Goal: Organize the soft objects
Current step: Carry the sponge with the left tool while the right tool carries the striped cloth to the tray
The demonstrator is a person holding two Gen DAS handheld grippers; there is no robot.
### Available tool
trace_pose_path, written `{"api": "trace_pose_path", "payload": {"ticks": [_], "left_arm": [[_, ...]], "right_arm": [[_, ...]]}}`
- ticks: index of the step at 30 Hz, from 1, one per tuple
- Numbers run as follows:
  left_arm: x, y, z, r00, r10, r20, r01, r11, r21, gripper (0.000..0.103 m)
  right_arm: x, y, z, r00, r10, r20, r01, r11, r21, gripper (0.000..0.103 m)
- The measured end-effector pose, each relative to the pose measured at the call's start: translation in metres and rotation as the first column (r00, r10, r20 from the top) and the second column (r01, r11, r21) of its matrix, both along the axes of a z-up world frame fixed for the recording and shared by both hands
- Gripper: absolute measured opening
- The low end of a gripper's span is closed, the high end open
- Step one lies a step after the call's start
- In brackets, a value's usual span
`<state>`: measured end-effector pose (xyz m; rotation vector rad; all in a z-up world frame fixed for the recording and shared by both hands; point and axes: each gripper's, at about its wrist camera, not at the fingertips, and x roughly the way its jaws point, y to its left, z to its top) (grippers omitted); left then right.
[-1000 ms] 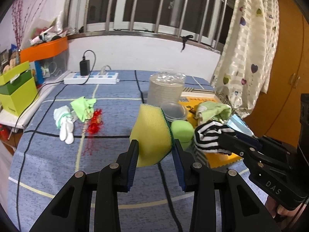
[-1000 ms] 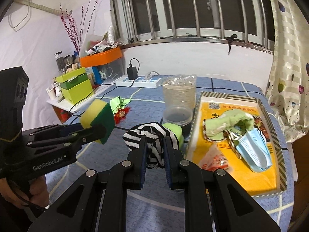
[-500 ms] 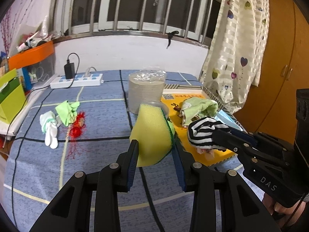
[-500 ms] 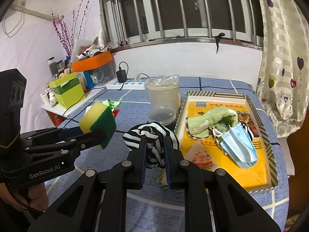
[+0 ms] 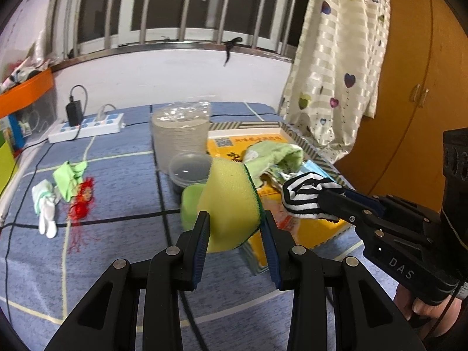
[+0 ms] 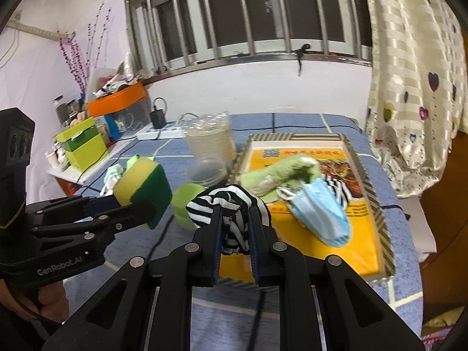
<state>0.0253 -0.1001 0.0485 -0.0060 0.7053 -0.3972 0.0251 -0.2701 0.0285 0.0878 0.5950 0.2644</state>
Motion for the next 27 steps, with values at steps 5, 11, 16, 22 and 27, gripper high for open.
{"api": "trace_pose_path", "payload": {"ticks": [5,11,16,22,27], "left_arm": [[0.005,-0.013,-0.001,0.999,-0.032,-0.006,0.032,0.999,0.0,0.034],[0.009,-0.028,-0.005,0.997,-0.073,-0.02,0.073,0.997,0.002,0.034],[0.012,-0.039,-0.011,0.994,-0.096,-0.045,0.097,0.995,0.005,0.034],[0.018,-0.05,-0.018,0.99,-0.12,-0.07,0.12,0.993,0.009,0.034],[0.022,-0.061,-0.027,0.984,-0.147,-0.097,0.148,0.989,0.008,0.034]], "right_arm": [[0.0,-0.02,0.001,0.999,-0.053,-0.002,0.053,0.999,0.001,0.017],[0.004,-0.03,-0.005,0.997,-0.074,-0.023,0.074,0.997,0.0,0.017],[0.007,-0.035,-0.011,0.996,-0.081,-0.043,0.081,0.997,0.001,0.017],[0.013,-0.041,-0.02,0.993,-0.089,-0.073,0.089,0.996,0.003,0.017],[0.019,-0.045,-0.028,0.991,-0.093,-0.1,0.094,0.996,-0.003,0.017]]}}
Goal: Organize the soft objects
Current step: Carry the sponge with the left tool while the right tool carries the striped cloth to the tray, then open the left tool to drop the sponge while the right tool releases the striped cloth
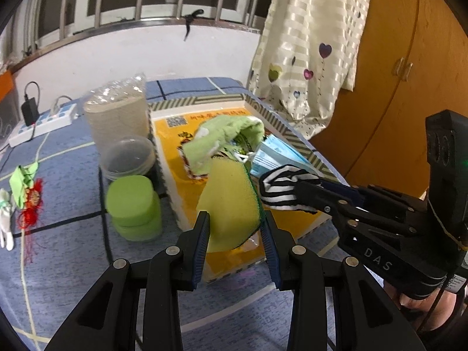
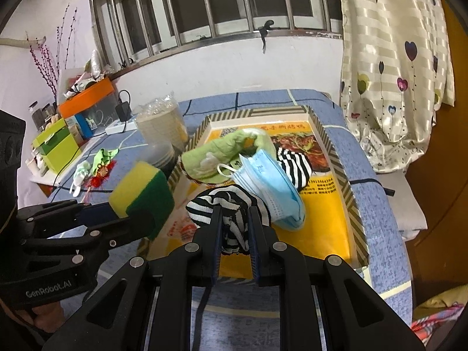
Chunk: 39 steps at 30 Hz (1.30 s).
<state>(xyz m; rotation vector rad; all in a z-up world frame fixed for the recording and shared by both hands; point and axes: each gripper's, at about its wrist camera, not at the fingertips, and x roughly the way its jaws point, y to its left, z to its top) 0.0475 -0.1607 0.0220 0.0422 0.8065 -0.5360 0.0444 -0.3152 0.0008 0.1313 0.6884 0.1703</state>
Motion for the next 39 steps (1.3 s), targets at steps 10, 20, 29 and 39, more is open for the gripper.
{"api": "trace_pose_path", "payload": {"ticks": [10,20,29,39], "left_arm": [[0.016,-0.021,-0.018,0.998,-0.027,-0.048,0.028,0.999,0.018,0.034],[0.044,-0.037,-0.024,0.998,-0.03,-0.047,0.031,0.999,0.02,0.034],[0.074,-0.05,-0.028,0.999,-0.011,-0.04,0.012,0.999,0.034,0.034],[0.062,-0.044,-0.023,1.0,-0.005,-0.026,0.006,0.999,0.04,0.039]], "right_arm": [[0.017,-0.012,-0.022,0.997,-0.018,-0.075,0.018,1.0,-0.006,0.017],[0.038,-0.024,-0.03,0.995,-0.044,-0.091,0.043,0.999,-0.013,0.017],[0.056,-0.03,-0.032,0.994,-0.057,-0.092,0.054,0.998,-0.027,0.019],[0.036,-0.029,-0.023,0.997,-0.05,-0.052,0.048,0.998,-0.031,0.044]]}}
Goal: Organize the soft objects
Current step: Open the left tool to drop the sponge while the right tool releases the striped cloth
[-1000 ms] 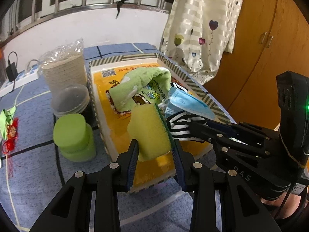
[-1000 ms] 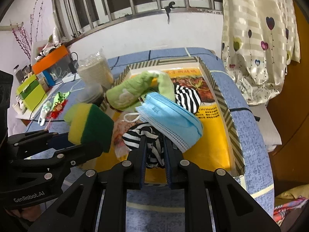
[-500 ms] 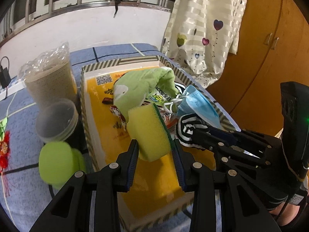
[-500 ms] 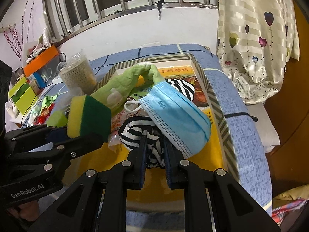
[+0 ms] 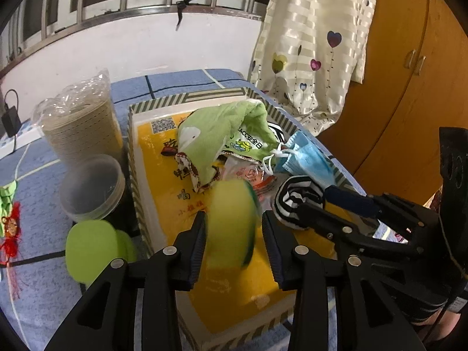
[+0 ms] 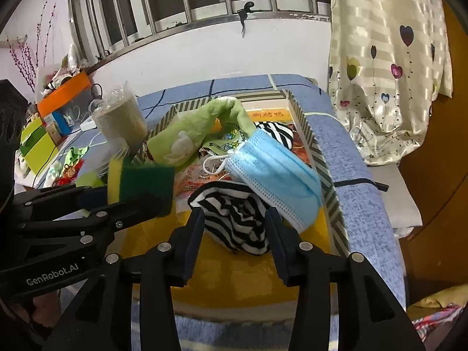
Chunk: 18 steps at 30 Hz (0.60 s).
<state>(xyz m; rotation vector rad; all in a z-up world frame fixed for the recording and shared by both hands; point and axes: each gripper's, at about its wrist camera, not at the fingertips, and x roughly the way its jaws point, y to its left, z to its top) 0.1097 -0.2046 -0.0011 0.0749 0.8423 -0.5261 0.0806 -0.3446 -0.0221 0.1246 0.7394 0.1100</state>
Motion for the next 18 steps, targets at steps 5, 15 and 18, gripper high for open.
{"api": "trace_pose_path", "payload": {"ticks": [5,15,18], "left_arm": [[-0.011,0.007,0.004,1.0,0.003,0.0,-0.003,1.0,-0.013,0.042],[-0.03,0.019,0.017,1.0,0.011,0.027,-0.01,0.999,-0.03,0.042],[-0.035,0.025,0.02,0.999,0.02,0.037,-0.019,0.999,-0.032,0.042]], "right_arm": [[-0.008,0.002,0.005,1.0,-0.003,0.009,0.003,1.0,-0.01,0.044],[-0.022,0.011,0.02,0.999,0.009,0.043,-0.008,1.0,-0.026,0.044],[-0.026,0.017,0.025,0.998,0.024,0.052,-0.022,0.999,-0.033,0.044]]}}
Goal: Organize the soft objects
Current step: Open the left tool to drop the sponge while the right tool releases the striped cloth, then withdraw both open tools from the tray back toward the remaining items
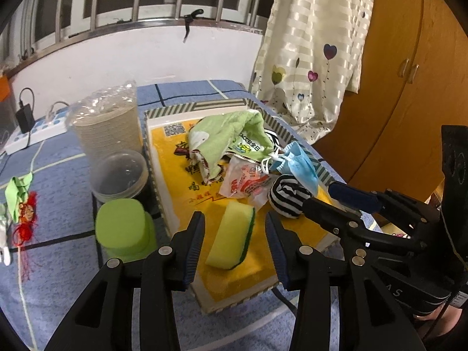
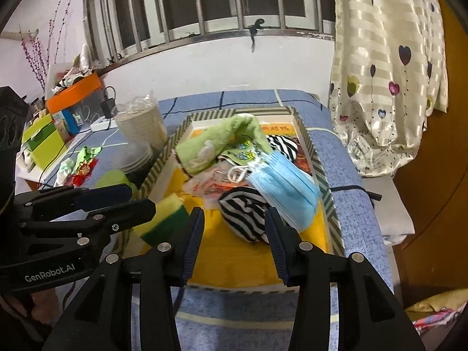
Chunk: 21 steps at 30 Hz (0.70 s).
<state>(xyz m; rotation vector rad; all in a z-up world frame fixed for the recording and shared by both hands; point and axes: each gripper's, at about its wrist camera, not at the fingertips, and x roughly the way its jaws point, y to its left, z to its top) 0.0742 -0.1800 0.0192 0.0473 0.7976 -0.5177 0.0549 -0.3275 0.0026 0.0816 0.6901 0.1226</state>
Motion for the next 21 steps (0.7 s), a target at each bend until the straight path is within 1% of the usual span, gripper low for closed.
{"api": "trace_pose_path", "payload": {"ticks": [13,21], "left_arm": [[-0.023,0.038,0.015,0.997,0.067,0.033,-0.067,0.998,-0.014,0.042],[-0.032,0.062,0.017,0.992,0.118,0.044,-0.118,0.993,-0.021,0.042]], "right_arm": [[-0.015,0.033,0.016,0.998,0.06,0.033,-0.059,0.998,-0.026,0.044],[-0.018,0.057,0.023,0.993,0.113,0.042,-0.111,0.993,-0.043,0.044]]}}
